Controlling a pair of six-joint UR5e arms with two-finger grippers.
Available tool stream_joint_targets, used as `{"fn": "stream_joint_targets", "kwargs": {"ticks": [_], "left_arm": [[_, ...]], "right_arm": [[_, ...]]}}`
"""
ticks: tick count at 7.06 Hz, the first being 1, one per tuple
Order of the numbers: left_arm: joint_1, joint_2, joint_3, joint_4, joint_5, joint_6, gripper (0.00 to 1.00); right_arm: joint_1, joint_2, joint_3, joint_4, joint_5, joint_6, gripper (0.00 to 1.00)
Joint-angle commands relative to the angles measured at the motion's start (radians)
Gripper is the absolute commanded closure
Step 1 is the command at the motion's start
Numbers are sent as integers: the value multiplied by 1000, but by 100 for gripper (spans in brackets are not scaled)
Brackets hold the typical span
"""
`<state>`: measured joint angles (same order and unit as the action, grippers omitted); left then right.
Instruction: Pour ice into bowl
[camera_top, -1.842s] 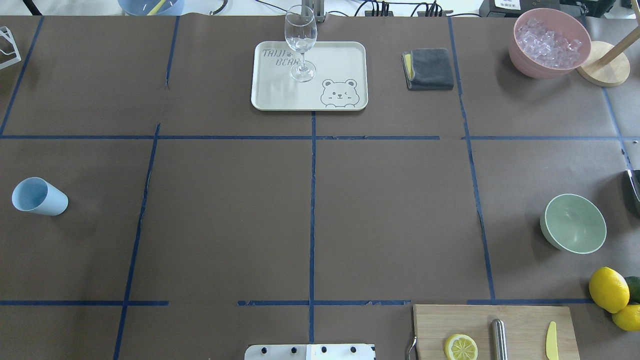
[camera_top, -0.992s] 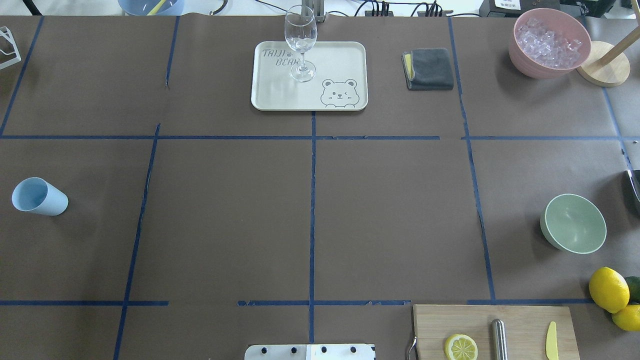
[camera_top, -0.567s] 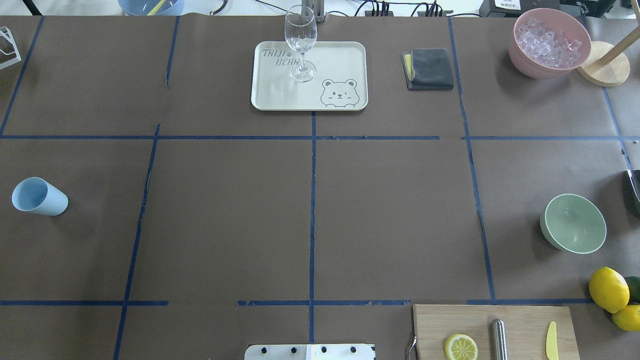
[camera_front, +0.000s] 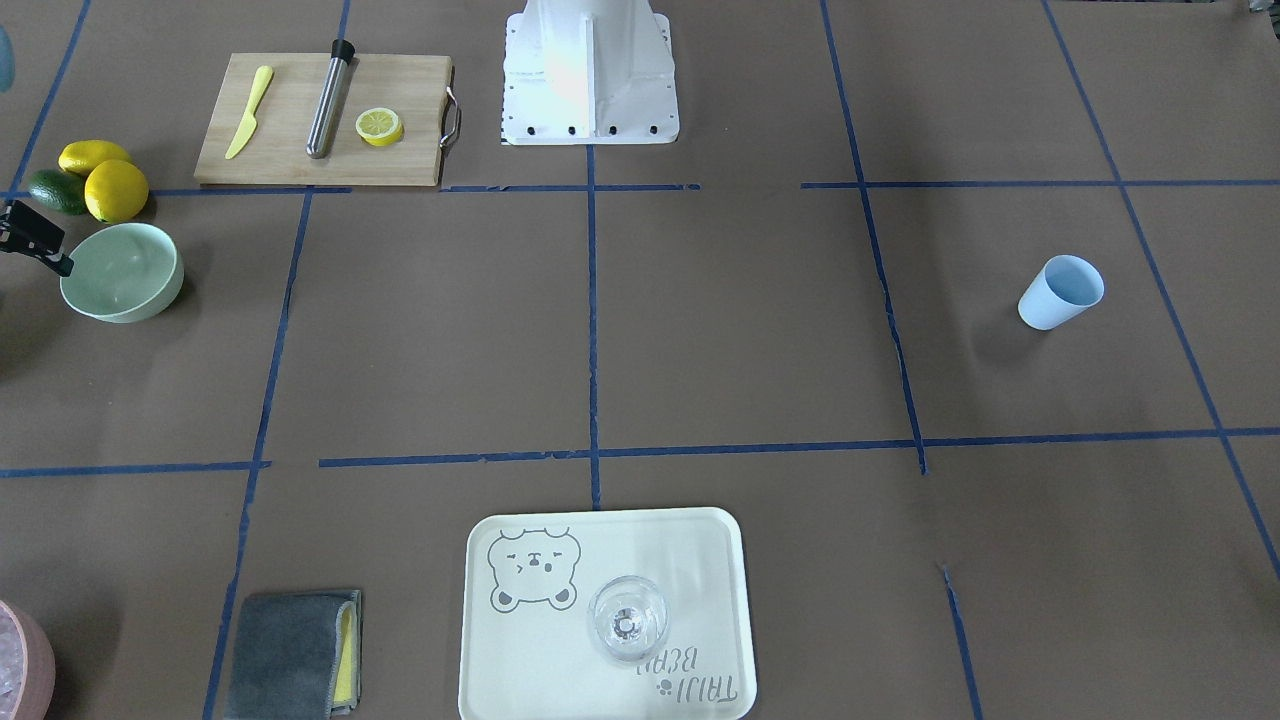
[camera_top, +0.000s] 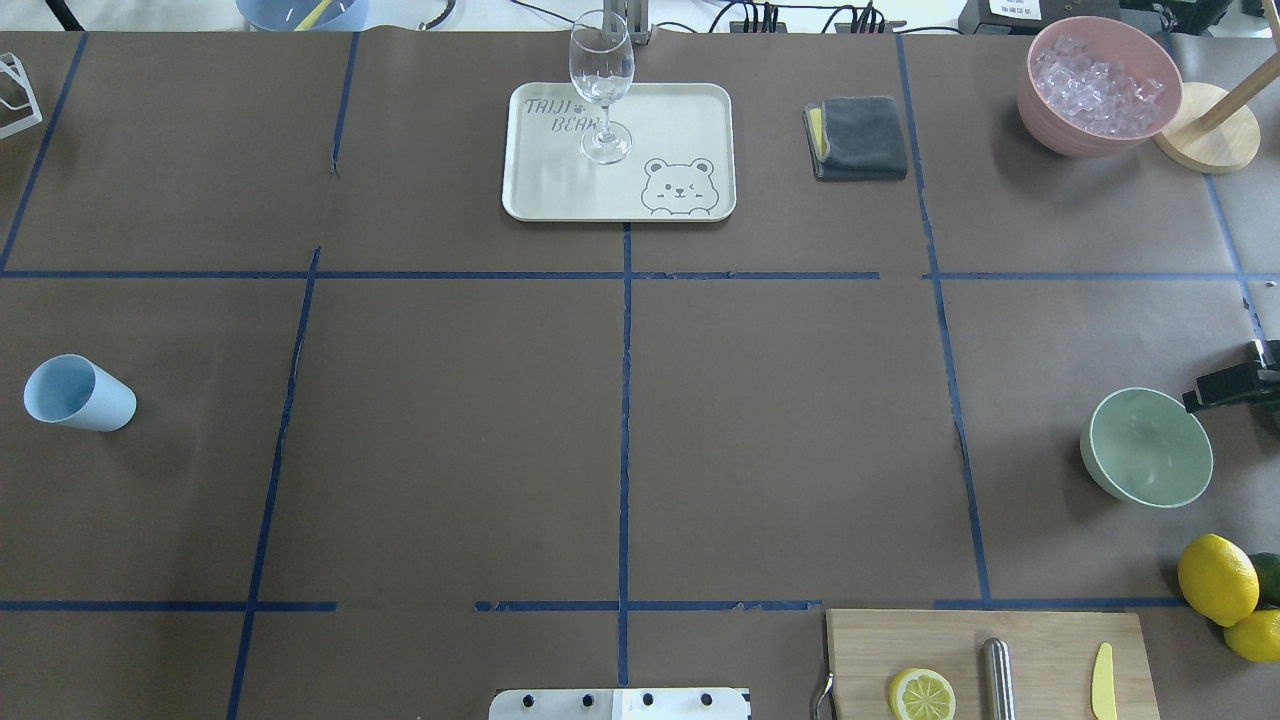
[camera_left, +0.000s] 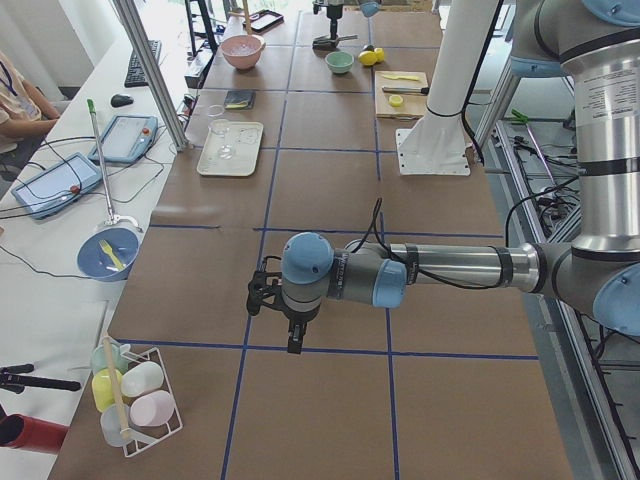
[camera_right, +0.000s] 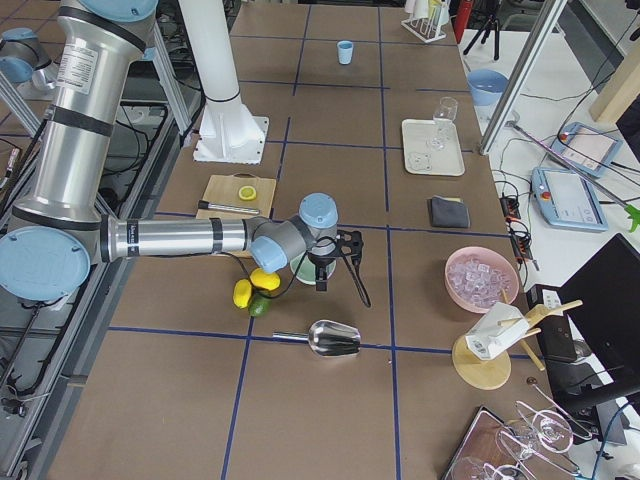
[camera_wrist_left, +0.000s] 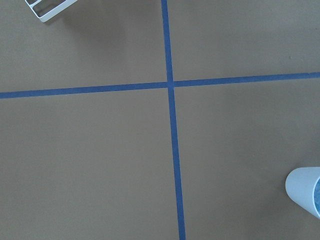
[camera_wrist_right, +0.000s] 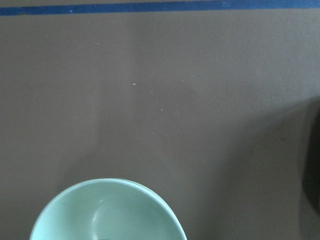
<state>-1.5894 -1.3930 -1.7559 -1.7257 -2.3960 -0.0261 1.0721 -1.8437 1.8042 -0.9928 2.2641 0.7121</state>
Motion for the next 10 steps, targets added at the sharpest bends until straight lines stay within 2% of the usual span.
{"fn": "stream_joint_targets", "kwargs": {"ticks": [1,3,5,6,8,10], "left_arm": [[0,0,3,0,0,0,0],[0,0,3,0,0,0,0],[0,0,4,0,0,0,0],[0,0,4,0,0,0,0],[0,0,7,0,0,0,0],[0,0,10,-2,0,0,0]], "right_arm": [[-32,0,-44,19,-2,12,3],[-91,9,-63,19,-5,13,4],[-109,9,-78,19,-5,9,16],[-109,11,-92,19,-5,10,49],[-112,26,-92,19,-5,15,100],[-112,55,-89,20,-3,15,100]]}}
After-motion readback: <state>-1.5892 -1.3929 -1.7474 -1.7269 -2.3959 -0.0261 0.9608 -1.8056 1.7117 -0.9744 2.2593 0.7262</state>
